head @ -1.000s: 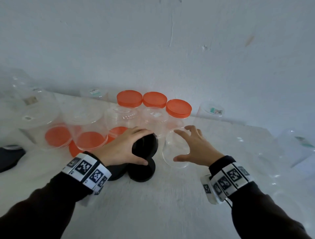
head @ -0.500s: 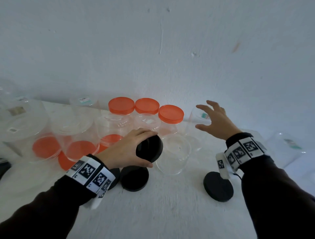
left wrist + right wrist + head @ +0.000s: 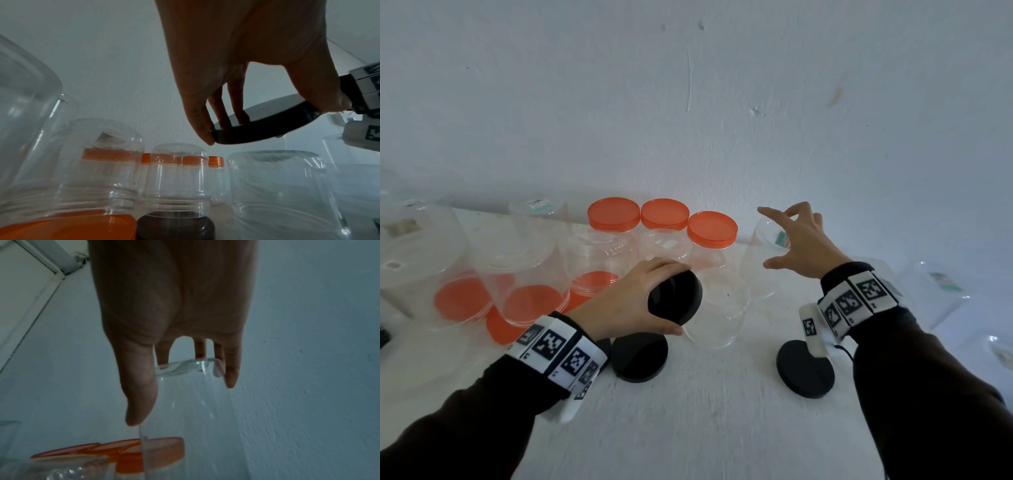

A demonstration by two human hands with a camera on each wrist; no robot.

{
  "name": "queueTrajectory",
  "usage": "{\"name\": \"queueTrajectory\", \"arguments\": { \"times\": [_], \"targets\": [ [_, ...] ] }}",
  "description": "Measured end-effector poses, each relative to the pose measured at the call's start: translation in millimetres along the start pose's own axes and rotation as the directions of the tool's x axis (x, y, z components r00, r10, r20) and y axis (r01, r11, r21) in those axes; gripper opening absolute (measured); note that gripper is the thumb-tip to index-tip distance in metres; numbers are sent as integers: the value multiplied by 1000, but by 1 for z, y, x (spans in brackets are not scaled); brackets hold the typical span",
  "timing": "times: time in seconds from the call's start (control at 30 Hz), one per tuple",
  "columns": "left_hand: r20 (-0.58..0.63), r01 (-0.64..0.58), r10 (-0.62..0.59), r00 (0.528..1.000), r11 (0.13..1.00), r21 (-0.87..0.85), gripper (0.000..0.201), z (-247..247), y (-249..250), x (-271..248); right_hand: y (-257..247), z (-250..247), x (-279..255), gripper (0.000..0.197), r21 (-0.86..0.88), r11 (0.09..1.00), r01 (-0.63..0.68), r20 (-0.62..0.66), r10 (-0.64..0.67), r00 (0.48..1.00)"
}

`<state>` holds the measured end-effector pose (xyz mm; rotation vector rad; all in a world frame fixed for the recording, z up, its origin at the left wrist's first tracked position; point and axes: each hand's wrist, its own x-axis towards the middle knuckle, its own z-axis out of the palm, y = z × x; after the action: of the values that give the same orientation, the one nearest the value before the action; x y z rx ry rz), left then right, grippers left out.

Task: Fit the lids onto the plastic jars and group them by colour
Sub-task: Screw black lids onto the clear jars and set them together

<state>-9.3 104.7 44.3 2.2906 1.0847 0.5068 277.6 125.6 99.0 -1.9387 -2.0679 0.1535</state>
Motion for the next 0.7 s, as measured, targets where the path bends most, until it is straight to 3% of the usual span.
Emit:
{"name": "queueTrajectory", "arguments": {
  "times": [0.13, 0.3, 0.47, 0.7],
  "targets": [
    [-34, -21, 20, 999, 999, -27, 87, 1, 8, 4, 0, -9, -21, 85, -44, 998, 48, -167, -55, 984],
    [-105, -47, 41, 994, 997, -55, 87, 3, 21, 11, 7, -17, -49, 76, -18, 1000, 17, -405, -23, 914],
    [-163, -66, 52, 985, 995, -80, 87, 5, 33, 11, 12, -14, -78, 78, 175, 980, 96, -441, -9, 897],
    [-255, -109, 83, 963, 990, -87, 86, 13, 43, 2, 8, 0, -110, 81, 244, 957, 156, -479, -21, 878]
  ]
}}
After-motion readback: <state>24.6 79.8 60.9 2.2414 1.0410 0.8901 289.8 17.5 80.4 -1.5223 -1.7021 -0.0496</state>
